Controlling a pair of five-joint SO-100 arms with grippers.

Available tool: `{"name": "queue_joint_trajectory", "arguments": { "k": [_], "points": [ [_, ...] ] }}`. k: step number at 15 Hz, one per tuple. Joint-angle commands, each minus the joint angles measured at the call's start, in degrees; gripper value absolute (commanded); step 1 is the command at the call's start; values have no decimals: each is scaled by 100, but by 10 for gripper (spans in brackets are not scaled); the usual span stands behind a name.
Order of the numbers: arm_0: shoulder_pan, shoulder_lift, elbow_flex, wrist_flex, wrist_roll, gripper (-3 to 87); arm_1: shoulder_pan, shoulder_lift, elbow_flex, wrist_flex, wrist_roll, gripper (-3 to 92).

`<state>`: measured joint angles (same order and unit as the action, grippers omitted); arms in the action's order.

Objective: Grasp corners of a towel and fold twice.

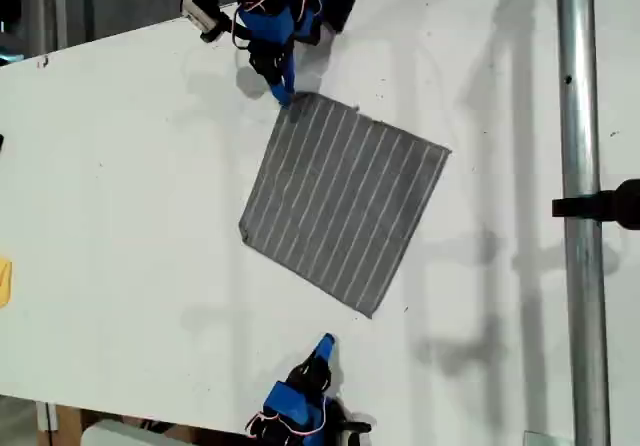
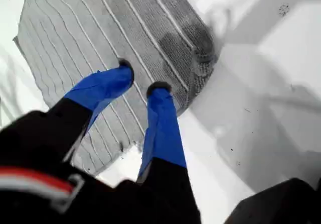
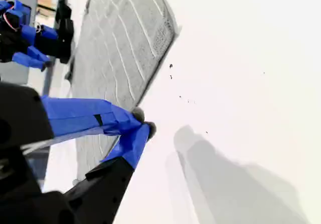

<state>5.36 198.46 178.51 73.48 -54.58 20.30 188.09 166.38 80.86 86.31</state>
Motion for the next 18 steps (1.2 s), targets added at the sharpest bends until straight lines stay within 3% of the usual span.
{"name": "queue_joint_trajectory", "arguments": {
  "k": [1, 7, 11, 14, 18],
  "points": [
    [-896, 35, 26, 26, -4157, -26, 70, 53, -167, -519, -123, -3],
    [-958, 44, 26, 0, -4175, -26, -272, 53, -167, -439, -105, -3],
    [-694, -123, -501, -325, -4535, -27, -914, -483, -993, -747, -413, -3],
    [-571, -2654, -1934, -1213, -4333, -27, -1301, -2540, -2575, -791, -1011, -3],
    [-158, -6328, -4307, -2188, -3920, -27, -1608, -3375, -3419, -431, -1450, -3]
  ]
}}
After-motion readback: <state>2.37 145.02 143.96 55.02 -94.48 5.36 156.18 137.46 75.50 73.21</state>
